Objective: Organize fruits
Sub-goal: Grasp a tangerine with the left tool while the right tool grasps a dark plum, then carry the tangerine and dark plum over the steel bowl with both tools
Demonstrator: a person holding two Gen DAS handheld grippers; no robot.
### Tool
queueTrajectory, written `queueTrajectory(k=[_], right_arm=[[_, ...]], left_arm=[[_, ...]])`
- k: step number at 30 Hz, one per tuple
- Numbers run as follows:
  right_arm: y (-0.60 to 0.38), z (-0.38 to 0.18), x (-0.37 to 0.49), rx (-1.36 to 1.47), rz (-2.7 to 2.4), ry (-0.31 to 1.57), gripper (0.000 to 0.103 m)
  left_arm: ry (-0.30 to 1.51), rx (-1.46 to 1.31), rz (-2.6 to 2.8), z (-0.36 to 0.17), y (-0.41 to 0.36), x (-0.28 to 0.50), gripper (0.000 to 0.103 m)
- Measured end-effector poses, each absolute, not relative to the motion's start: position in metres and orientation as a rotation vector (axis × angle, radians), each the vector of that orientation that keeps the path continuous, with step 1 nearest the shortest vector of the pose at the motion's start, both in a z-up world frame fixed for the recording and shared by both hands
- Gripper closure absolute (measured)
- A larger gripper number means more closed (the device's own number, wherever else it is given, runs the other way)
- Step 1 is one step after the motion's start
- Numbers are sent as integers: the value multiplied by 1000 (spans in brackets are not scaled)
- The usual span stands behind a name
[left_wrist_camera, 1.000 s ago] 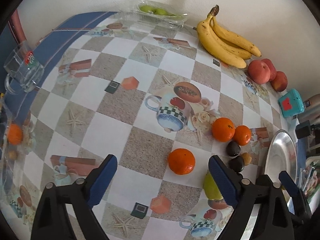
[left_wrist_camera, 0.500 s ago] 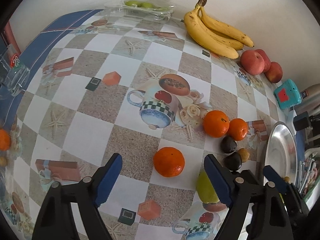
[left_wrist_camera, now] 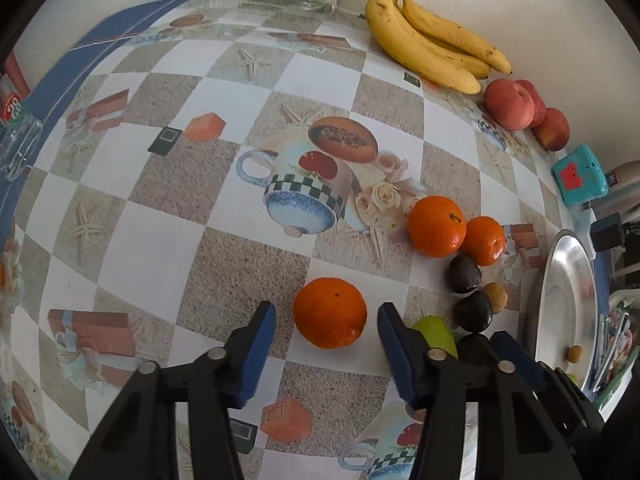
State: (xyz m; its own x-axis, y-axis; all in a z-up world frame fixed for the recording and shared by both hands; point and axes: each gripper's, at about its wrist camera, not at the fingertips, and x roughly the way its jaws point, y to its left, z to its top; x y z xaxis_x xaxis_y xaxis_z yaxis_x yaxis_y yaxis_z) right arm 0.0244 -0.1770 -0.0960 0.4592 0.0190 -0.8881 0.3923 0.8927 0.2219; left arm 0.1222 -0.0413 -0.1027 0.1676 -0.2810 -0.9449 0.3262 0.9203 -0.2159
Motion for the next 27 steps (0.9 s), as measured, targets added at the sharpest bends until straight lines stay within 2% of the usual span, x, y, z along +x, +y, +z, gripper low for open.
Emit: queueTrajectory(k=[6, 9, 11, 18, 27], right_arm=[[-174, -103, 28, 432, -230, 1096, 68], [-172, -105, 31, 426, -223, 1103, 72], [-171, -106, 32, 422, -223, 1107, 75], [-173, -105, 29, 447, -218, 1101, 76], [-179, -80, 23, 457, -235, 1035, 76]], left_arm=[[1340, 42, -433, -105, -41, 122, 57], [1343, 47, -433, -106, -42, 122, 58], [1344, 49, -437, -105, -42, 122, 63], [1336, 45, -438, -104, -45, 122, 64], [1271, 25, -442, -78, -41, 123, 65]])
